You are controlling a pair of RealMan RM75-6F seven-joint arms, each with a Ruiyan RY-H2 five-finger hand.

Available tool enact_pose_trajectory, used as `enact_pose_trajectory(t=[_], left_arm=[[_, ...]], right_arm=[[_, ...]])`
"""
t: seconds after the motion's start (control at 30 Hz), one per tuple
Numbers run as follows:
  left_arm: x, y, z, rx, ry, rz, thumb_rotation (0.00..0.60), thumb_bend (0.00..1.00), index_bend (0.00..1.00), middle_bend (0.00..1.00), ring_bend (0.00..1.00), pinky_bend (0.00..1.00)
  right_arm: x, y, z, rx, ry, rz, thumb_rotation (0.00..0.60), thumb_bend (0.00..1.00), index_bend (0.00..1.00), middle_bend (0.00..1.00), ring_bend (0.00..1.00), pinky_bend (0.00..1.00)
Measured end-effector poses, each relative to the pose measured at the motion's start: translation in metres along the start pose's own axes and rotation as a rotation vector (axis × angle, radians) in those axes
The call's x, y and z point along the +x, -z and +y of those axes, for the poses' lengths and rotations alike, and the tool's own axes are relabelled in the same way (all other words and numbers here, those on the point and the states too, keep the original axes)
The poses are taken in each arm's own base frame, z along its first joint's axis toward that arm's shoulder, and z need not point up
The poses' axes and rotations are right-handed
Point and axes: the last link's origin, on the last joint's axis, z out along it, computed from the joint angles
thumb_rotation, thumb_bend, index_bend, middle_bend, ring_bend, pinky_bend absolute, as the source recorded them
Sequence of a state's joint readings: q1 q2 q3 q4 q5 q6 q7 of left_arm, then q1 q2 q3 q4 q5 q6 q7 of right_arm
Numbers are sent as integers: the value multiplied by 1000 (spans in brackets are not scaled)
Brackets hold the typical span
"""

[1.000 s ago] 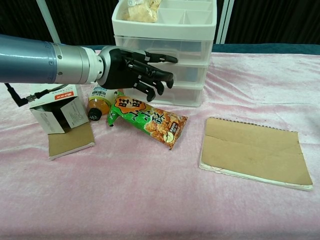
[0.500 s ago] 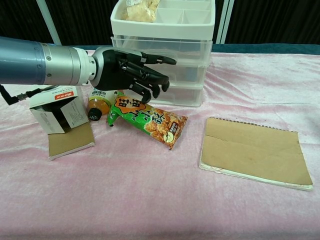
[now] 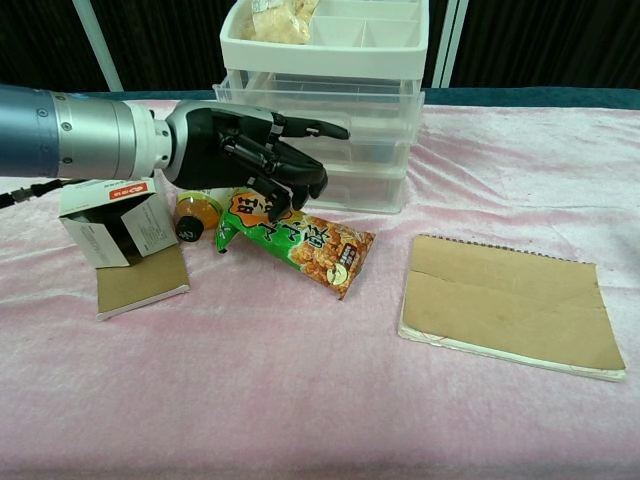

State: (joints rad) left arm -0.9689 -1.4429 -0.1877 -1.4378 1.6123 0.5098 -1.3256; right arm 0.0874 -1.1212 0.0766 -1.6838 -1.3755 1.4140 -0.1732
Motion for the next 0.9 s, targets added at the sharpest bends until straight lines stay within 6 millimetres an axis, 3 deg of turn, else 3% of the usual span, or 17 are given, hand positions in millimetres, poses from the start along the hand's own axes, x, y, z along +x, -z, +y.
enact_pose_trajectory(t=[0.9], left_arm=[[-16,27,-9,-6,-90,-168,600,426,0,584,548,642]], right_arm=[[0,0,0,-4,1,0,600,275,126,99,211,176]])
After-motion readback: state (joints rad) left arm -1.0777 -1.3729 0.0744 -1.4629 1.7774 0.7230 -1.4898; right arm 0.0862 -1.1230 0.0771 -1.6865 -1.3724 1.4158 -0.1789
